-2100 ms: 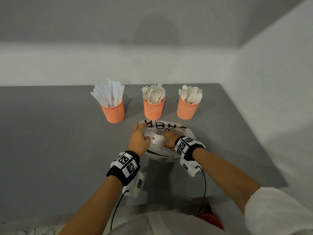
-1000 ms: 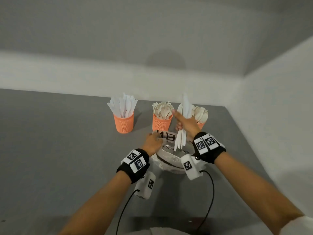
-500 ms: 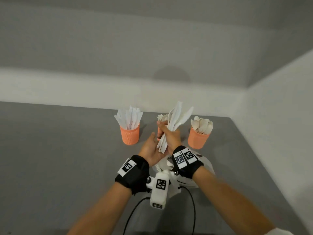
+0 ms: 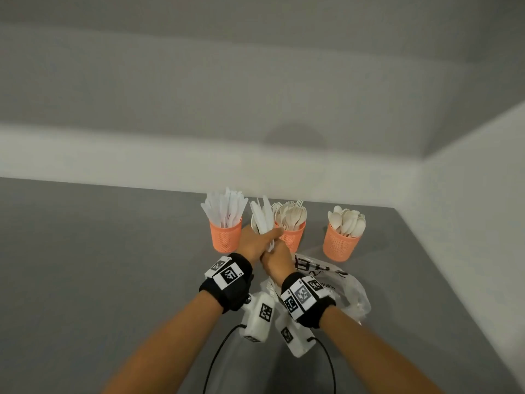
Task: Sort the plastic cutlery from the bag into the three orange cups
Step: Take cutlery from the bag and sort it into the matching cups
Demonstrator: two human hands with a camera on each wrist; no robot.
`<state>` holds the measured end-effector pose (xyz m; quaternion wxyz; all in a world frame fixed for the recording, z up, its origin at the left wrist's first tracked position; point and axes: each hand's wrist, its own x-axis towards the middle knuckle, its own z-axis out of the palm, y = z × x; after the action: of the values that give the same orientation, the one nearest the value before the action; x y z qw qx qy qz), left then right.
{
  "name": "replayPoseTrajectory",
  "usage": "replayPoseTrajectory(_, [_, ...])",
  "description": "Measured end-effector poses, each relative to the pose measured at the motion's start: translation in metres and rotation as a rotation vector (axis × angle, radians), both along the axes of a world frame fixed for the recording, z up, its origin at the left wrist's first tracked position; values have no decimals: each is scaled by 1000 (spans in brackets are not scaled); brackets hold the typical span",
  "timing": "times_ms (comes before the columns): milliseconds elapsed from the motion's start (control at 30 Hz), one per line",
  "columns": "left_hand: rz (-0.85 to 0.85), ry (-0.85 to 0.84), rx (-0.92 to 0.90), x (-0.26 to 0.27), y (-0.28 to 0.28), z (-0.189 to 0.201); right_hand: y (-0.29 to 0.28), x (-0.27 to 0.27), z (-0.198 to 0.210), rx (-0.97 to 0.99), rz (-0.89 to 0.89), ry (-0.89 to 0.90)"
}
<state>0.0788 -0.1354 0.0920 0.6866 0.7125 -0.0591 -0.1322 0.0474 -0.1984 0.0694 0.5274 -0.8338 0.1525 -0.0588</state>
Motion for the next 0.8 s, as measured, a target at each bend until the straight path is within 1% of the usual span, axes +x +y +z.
replayPoseTrajectory(67, [-4, -35, 44, 3, 0, 0, -1, 1, 3, -26, 30, 5])
replayPoseTrajectory(100, [-33, -47, 58, 5, 1, 2, -4, 2, 4, -1, 66, 4])
replayPoseTrajectory(133, [-84, -44, 57, 7, 1, 3, -7, 2, 7, 65, 96, 27])
replayPoseTrajectory(200, [-219, -5, 10, 10, 4, 9, -15, -1, 12, 296, 159, 105])
replayPoseTrajectory(267, [-334, 84, -75, 12, 7, 14, -22, -5, 17, 542, 270, 193])
replayPoseTrajectory(300, [-374, 129, -102, 13, 7, 16, -24, -7, 18, 635, 324, 225])
replayPoseTrajectory(367, [-439, 202, -94, 15, 7, 20, -26, -4, 16, 785, 393, 247])
replayPoseTrajectory(400, [-462, 229, -84, 16, 7, 21, -26, -2, 14, 829, 405, 255])
replayPoseTrajectory(467, [-481, 250, -87, 20, 7, 19, -25, 0, 11, 886, 370, 260])
replayPoseTrajectory(533, [-441, 240, -113, 25, 9, 19, -23, 2, 11, 885, 304, 234])
replayPoseTrajectory(600, [-365, 206, -107, 30, 11, 20, -20, 6, 10, 783, 226, 160])
replayPoseTrajectory(667, [-233, 144, -60, 34, 10, 20, -20, 12, 6, 683, 148, 99])
replayPoseTrajectory(733, [-83, 82, -34, 37, 8, 18, -24, 19, -2, 663, 69, 62])
replayPoseTrajectory(800, [1, 43, -9, 38, 7, 15, -26, 25, -9, 628, 33, 64])
